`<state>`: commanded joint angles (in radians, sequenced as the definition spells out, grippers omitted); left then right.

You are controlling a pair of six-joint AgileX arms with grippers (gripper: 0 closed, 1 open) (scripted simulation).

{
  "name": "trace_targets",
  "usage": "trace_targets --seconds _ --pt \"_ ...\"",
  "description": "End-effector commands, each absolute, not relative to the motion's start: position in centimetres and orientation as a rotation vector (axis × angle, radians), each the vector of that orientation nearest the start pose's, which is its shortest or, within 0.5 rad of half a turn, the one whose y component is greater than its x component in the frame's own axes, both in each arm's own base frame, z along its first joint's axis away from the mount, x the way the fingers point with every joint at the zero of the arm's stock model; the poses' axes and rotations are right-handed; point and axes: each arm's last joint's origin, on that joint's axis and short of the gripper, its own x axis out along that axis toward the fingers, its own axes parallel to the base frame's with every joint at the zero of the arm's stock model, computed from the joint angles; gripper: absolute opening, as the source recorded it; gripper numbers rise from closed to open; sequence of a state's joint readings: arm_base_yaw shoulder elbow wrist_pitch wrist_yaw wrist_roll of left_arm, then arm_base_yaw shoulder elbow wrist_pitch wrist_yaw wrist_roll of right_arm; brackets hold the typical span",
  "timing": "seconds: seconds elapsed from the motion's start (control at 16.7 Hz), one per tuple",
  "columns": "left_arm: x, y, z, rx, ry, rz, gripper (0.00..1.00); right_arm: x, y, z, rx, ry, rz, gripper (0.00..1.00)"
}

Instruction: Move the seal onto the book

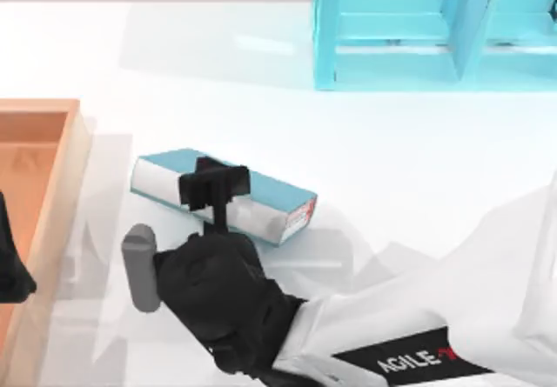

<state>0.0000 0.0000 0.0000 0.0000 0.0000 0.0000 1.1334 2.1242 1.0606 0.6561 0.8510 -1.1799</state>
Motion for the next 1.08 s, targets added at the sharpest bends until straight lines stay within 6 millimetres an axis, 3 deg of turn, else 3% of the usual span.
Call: trace_targets --seconds 0.54,0.66,0.84,1.08 --pt "10.6 -0.1 16.0 0.000 0.000 0.000 1.00 18.8 37.0 10.2 -1.520 0.019 0.411 1.00" --pt "10.6 -0.1 16.0 0.000 0.000 0.000 1.00 16.7 37.3 9.8 -1.543 0.035 0.428 1.00" --pt "10.6 -0.1 16.0 0.000 0.000 0.000 1.00 11.8 37.5 9.3 -1.574 0.056 0.443 1.00" --pt "10.6 -0.1 16.0 0.000 0.000 0.000 1.00 6.0 37.2 10.5 -1.540 0.031 0.418 1.00"
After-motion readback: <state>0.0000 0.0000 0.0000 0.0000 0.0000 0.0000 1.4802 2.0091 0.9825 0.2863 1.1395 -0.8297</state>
